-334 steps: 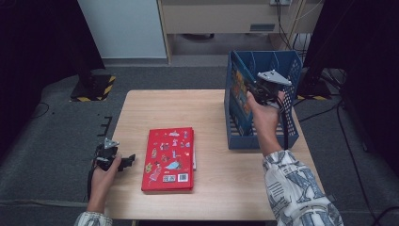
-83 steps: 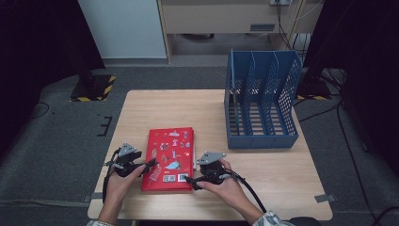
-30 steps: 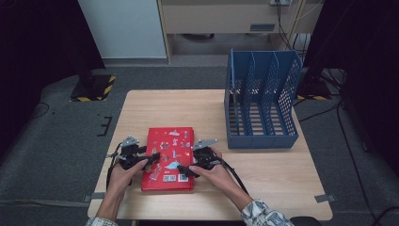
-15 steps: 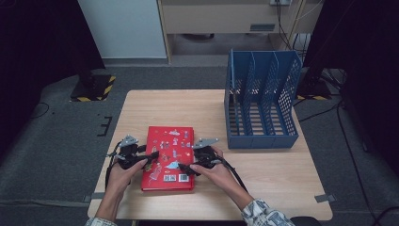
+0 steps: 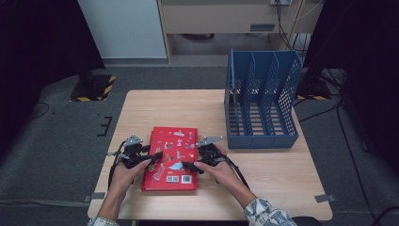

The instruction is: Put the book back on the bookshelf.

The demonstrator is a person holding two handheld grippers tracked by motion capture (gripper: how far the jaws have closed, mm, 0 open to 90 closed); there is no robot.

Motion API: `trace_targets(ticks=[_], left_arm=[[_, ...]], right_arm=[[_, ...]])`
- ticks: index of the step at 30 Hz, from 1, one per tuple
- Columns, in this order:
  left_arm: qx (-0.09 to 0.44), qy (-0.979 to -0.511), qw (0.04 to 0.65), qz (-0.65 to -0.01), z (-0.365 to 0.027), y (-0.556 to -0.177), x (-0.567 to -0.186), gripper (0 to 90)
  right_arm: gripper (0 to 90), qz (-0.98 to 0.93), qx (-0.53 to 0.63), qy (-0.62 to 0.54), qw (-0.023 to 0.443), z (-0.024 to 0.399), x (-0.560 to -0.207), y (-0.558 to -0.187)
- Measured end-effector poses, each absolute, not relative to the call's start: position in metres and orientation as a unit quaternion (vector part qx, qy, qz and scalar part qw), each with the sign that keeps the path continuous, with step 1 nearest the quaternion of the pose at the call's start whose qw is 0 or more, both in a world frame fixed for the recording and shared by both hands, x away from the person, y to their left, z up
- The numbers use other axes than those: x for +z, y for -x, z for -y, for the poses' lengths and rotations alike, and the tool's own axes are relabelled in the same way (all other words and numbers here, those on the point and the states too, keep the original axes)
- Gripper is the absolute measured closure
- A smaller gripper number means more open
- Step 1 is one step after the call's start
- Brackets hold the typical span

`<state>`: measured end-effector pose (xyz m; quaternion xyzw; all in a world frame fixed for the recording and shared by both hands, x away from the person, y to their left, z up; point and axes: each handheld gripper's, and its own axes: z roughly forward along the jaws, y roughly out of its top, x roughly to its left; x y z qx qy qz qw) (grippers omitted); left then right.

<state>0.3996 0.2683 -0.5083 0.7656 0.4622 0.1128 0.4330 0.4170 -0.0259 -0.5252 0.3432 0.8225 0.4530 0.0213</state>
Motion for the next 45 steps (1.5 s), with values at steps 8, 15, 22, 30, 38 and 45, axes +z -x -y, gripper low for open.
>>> trace_targets(ticks=[8, 15, 22, 30, 38, 45], left_arm=[[0.099, -0.771, 0.429, -0.461, -0.266, -0.404, -0.512, 30.1], [0.093, -0.767, 0.435, -0.462, -0.267, -0.404, -0.512, 30.2], [0.096, -0.770, 0.436, -0.456, -0.268, -0.404, -0.506, 30.3], [0.106, -0.773, 0.436, -0.448, -0.268, -0.403, -0.497, 30.3], [0.112, -0.770, 0.441, -0.448, -0.268, -0.401, -0.489, 30.7], [0.119, -0.771, 0.438, -0.447, -0.270, -0.402, -0.477, 34.4]], right_arm=[[0.9, -0.817, 0.457, -0.352, -0.022, 0.024, -0.533, -0.431], [1.3, -0.828, 0.440, -0.348, -0.017, 0.021, -0.526, -0.432], [2.4, -0.833, 0.436, -0.341, -0.005, 0.018, -0.519, -0.431], [6.2, -0.835, 0.437, -0.334, 0.016, 0.017, -0.506, -0.433], [10.3, -0.838, 0.436, -0.327, 0.031, 0.015, -0.493, -0.434], [15.4, -0.840, 0.436, -0.319, 0.051, 0.015, -0.479, -0.436]])
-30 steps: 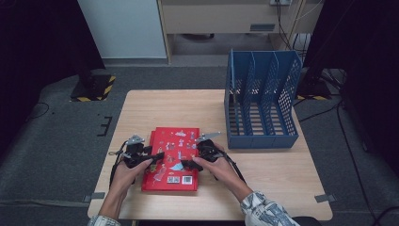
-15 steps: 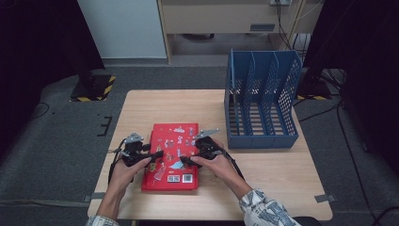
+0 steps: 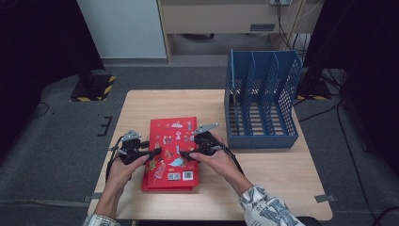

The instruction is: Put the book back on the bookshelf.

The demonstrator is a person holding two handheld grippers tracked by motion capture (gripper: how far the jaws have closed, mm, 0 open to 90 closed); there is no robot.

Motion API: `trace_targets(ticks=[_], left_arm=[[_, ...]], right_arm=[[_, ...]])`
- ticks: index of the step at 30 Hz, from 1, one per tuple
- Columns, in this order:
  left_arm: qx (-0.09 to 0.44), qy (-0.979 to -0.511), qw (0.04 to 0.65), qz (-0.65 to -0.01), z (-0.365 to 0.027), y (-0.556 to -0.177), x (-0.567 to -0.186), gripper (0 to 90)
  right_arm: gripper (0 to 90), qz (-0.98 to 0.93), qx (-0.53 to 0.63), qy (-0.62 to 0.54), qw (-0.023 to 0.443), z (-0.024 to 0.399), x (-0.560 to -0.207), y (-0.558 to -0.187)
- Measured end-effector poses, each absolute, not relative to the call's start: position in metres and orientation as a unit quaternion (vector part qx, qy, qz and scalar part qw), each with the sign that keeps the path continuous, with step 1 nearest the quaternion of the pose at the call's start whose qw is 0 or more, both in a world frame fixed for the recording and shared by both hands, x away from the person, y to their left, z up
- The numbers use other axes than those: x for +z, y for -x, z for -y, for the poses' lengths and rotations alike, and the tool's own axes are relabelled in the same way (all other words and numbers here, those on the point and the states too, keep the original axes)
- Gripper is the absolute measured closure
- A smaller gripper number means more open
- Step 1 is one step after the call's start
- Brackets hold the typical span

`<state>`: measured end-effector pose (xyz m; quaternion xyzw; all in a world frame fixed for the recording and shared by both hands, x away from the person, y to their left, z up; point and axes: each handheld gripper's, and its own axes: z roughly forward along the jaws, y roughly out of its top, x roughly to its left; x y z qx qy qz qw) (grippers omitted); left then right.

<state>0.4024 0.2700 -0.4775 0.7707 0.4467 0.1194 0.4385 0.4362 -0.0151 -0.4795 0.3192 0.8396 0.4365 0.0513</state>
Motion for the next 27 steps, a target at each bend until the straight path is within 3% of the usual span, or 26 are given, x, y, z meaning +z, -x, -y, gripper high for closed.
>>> trace_targets(ticks=[27], left_arm=[[0.169, -0.767, 0.432, -0.443, -0.274, -0.415, -0.429, 49.0]], right_arm=[[35.4, -0.829, 0.453, -0.309, 0.111, 0.010, -0.423, -0.449]])
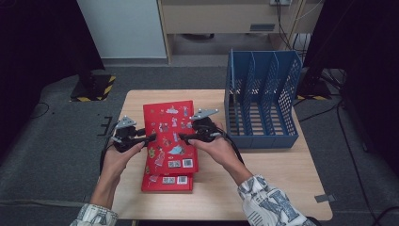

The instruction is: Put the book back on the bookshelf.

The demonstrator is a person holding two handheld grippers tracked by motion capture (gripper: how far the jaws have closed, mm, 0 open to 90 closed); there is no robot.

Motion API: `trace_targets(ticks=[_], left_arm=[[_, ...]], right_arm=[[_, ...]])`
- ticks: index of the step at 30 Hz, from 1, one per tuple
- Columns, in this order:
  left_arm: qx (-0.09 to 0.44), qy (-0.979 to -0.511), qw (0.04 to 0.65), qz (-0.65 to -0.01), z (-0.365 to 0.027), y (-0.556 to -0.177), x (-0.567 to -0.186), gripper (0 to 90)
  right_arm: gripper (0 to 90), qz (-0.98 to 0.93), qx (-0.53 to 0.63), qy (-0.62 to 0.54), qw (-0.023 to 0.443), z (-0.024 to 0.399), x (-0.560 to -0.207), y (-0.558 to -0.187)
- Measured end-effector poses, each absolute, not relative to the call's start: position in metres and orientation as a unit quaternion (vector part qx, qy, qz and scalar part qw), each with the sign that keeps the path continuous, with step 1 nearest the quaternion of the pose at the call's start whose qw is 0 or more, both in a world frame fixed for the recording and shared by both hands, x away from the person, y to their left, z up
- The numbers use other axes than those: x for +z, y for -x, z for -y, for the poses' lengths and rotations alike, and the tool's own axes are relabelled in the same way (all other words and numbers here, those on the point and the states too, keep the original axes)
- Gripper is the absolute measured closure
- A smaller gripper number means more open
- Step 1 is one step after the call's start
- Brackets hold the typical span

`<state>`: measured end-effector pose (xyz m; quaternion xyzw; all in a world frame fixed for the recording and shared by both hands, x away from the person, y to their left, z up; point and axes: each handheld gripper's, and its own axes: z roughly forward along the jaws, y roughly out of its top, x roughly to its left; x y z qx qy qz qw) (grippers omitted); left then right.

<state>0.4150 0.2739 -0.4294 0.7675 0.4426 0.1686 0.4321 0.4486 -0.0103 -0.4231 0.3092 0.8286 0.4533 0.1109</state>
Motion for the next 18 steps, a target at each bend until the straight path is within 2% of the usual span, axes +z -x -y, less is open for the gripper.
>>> trace_targets(ticks=[18], left_arm=[[0.193, -0.762, 0.437, -0.438, -0.276, -0.420, -0.411, 58.2]], right_arm=[[38.8, -0.827, 0.449, -0.305, 0.144, 0.006, -0.407, -0.456]])
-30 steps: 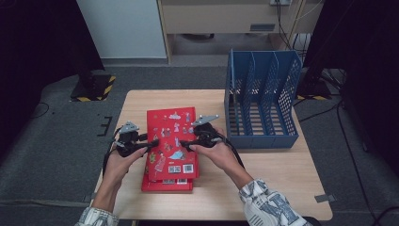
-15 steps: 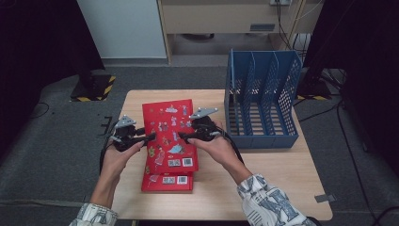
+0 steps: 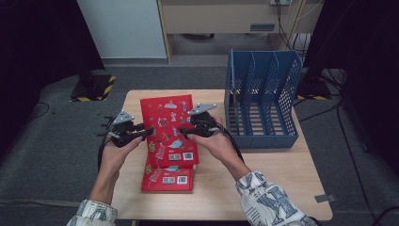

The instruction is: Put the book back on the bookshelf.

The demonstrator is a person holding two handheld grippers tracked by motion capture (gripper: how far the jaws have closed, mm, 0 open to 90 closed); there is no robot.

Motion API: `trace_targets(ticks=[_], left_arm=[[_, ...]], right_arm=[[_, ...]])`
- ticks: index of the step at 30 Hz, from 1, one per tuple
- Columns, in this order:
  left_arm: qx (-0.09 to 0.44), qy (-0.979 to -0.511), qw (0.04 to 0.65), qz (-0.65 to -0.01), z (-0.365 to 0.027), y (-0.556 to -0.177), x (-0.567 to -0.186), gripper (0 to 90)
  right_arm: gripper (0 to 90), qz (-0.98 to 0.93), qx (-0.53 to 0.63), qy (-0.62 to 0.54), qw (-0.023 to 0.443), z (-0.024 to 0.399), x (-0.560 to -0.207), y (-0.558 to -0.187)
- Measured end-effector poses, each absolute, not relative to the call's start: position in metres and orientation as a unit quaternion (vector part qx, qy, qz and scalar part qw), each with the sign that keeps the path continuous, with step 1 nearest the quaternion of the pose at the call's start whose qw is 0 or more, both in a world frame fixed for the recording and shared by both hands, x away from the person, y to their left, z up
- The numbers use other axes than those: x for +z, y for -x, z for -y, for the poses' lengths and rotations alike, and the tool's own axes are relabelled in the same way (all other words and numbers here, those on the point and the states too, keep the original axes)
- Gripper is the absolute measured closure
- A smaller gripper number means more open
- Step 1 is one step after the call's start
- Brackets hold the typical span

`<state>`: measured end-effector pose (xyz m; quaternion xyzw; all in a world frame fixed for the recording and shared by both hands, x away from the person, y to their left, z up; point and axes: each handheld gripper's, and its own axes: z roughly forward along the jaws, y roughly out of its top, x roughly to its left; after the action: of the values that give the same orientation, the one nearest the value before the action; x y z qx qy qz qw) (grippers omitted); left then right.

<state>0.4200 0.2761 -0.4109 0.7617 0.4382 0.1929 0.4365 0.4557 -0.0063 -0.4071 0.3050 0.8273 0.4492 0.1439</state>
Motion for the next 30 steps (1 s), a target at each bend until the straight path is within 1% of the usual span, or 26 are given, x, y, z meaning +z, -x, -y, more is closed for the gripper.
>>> trace_targets(ticks=[9, 14, 20, 25, 30], left_arm=[[0.208, -0.755, 0.444, -0.436, -0.276, -0.421, -0.401, 60.2], [0.216, -0.745, 0.451, -0.441, -0.275, -0.421, -0.397, 58.5], [0.223, -0.744, 0.446, -0.444, -0.275, -0.425, -0.396, 58.4], [0.230, -0.736, 0.450, -0.450, -0.276, -0.427, -0.393, 57.1], [0.228, -0.738, 0.452, -0.446, -0.279, -0.427, -0.393, 55.7]], right_arm=[[43.1, -0.817, 0.456, -0.311, 0.164, 0.006, -0.401, -0.458], [45.1, -0.806, 0.467, -0.314, 0.182, 0.004, -0.395, -0.460], [46.3, -0.806, 0.466, -0.313, 0.186, 0.002, -0.393, -0.460], [46.3, -0.805, 0.464, -0.311, 0.201, -0.003, -0.392, -0.464], [48.8, -0.805, 0.464, -0.310, 0.200, -0.004, -0.396, -0.463]])
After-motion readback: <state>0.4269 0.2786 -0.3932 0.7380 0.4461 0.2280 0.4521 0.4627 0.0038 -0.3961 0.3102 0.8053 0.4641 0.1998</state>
